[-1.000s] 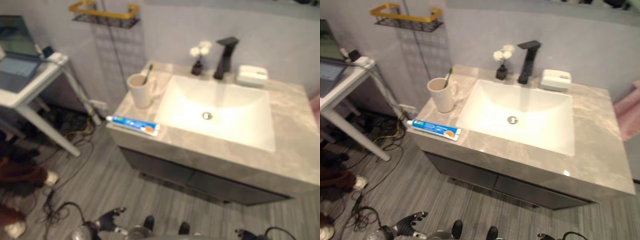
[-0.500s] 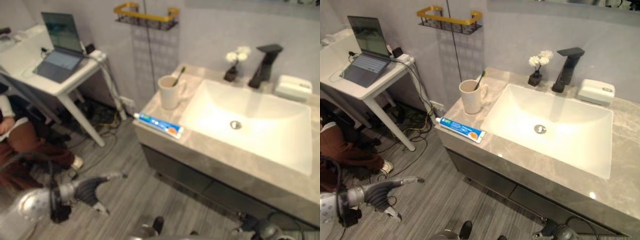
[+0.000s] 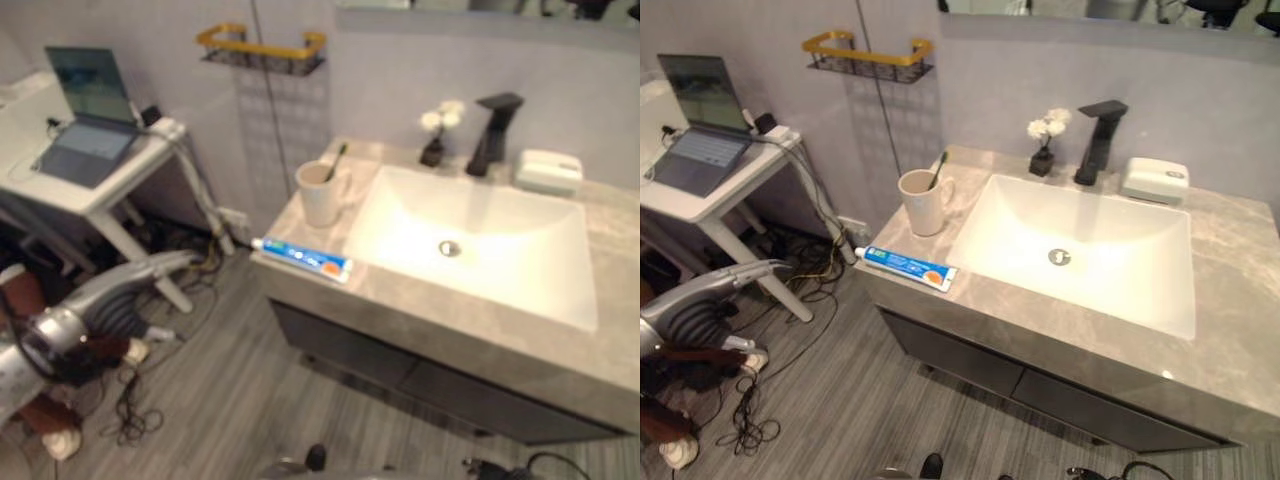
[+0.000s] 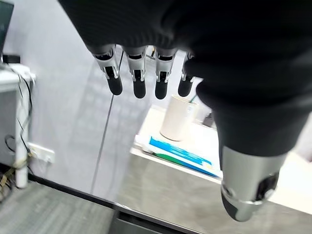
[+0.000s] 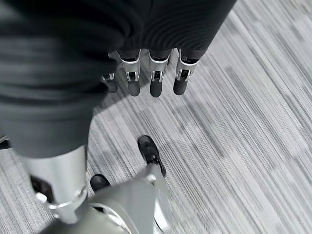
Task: Put brush and paste in cup on sink, flatten towel.
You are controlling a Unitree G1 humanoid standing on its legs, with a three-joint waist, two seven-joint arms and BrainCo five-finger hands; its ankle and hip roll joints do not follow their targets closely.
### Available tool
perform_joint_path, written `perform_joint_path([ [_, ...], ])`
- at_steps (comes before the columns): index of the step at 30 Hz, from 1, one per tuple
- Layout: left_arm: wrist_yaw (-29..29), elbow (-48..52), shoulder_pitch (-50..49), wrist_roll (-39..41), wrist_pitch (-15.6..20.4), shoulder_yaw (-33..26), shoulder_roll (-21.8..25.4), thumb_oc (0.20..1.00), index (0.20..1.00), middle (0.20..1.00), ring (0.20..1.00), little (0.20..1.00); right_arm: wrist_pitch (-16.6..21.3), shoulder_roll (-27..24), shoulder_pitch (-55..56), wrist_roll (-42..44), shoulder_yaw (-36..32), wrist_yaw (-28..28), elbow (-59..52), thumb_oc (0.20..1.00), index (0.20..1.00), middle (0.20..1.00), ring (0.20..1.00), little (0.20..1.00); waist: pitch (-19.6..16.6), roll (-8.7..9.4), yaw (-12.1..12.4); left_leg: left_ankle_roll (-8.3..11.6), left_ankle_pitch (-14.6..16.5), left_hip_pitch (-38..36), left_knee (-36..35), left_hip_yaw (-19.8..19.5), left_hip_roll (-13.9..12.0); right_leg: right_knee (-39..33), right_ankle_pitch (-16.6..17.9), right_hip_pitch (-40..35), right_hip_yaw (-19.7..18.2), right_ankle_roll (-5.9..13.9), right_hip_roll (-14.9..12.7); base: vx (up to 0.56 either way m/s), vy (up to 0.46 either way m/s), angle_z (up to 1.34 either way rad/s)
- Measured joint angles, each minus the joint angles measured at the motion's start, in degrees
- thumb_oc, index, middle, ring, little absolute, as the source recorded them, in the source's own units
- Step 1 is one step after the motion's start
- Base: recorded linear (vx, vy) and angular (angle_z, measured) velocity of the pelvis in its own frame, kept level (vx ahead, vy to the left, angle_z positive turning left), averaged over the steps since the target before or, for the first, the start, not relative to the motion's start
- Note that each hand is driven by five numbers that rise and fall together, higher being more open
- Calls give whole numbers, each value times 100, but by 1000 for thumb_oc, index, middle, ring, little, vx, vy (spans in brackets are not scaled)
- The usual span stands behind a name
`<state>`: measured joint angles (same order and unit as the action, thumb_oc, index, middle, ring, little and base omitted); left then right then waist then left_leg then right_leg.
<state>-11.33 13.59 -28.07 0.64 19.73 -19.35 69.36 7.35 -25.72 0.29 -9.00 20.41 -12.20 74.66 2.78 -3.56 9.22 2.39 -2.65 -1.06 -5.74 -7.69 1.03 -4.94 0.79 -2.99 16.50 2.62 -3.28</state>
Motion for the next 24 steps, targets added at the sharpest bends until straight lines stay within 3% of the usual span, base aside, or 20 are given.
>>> perform_joint_path([
  [7,245,-1607,723,-194,-49,622,-101,1000,1000,1000,1000,1000,-41,97,127,25,-5,-70,-13,1000,1000,1000,1000,1000,-92,-7,-297,-65,51,-93,-3,510,-28,-12,137,183,-505,-5,27,6,82,-37],
  [18,471,-2244,1478,-400,-39,1213,-90,1000,1000,1000,1000,1000,-64,118,355,70,-12,-216,-161,1000,1000,1000,1000,1000,-77,125,-606,-157,144,-125,-25,1271,-24,-33,371,466,-1243,24,45,3,70,-36],
  [24,478,-2157,1625,-450,-26,1272,-1,1000,1000,1000,1000,1000,-70,153,432,134,-192,-250,-154,1000,1000,1000,1000,1000,-4,225,-647,-208,178,-113,-26,1631,-3,-34,469,616,-1593,64,54,3,69,-33],
])
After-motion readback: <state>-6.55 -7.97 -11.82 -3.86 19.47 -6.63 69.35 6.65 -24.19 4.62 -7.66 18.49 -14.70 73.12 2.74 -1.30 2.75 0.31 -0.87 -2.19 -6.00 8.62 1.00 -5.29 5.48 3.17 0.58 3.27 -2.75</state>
